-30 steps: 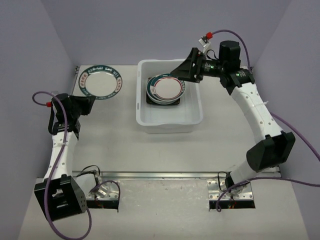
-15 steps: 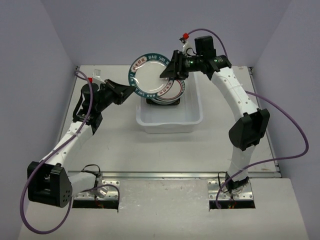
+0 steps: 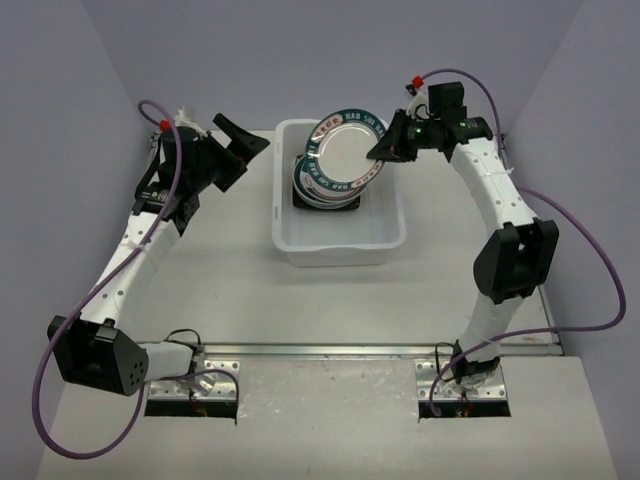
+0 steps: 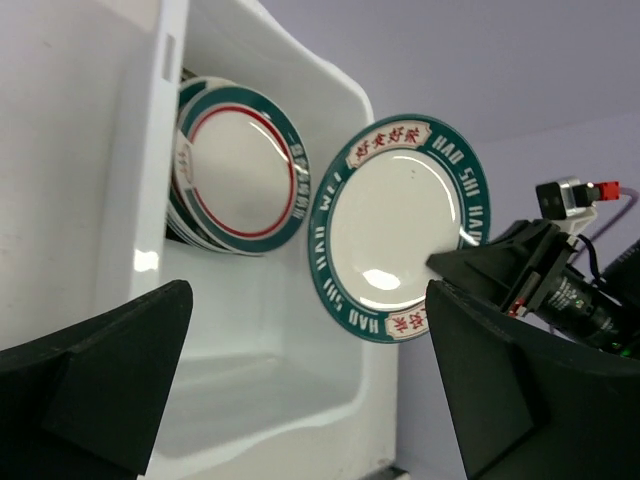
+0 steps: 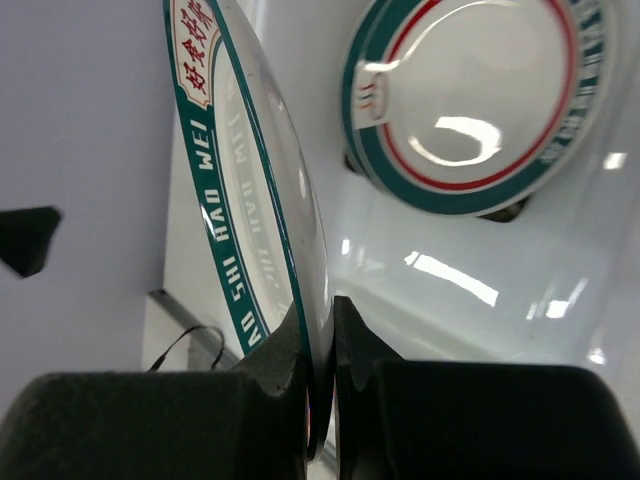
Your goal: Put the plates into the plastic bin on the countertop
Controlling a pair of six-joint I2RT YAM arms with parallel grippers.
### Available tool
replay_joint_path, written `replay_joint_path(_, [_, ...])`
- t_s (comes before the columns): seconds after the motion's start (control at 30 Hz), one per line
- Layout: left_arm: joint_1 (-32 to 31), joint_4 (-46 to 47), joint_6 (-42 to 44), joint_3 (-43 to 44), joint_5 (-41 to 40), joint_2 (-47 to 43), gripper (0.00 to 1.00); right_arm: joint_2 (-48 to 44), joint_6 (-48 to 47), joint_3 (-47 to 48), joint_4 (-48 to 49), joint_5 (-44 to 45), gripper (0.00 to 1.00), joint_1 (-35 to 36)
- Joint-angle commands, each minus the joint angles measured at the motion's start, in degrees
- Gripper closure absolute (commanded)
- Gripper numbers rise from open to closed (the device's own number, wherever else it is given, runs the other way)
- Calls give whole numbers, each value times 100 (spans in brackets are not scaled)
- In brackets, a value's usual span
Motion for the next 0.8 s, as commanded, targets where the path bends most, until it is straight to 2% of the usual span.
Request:
replay_joint_path(0.0, [72, -1693, 1175, 451, -828, -169, 0, 347, -532, 514, -107, 695, 100, -148])
replay_joint_path(0.17, [72, -2103, 1783, 192, -522, -475, 0, 1161, -668, 1325, -400, 1112, 100, -148])
replay_joint_path(0.33, [72, -2183, 2040, -167, 291, -493, 0, 1848, -609, 1864, -323, 1042, 100, -125])
replay_joint_path(0.5, [72, -2408, 2189, -333, 195, -650, 0, 2329, -626, 2154, -199, 1086, 99, 194])
replay_joint_path(0.63, [72, -2608, 2257, -334, 171, -676, 0, 2535, -531, 2163, -117, 1234, 88, 399])
replay_joint_path(0.73, [72, -2706, 2290, -327, 82, -763, 0, 2559, -499, 2114, -72, 1286, 66, 505])
replay_joint_path(0.77, [72, -2732, 2295, -325, 63, -781, 0, 2557, -495, 2103, -67, 1304, 61, 528])
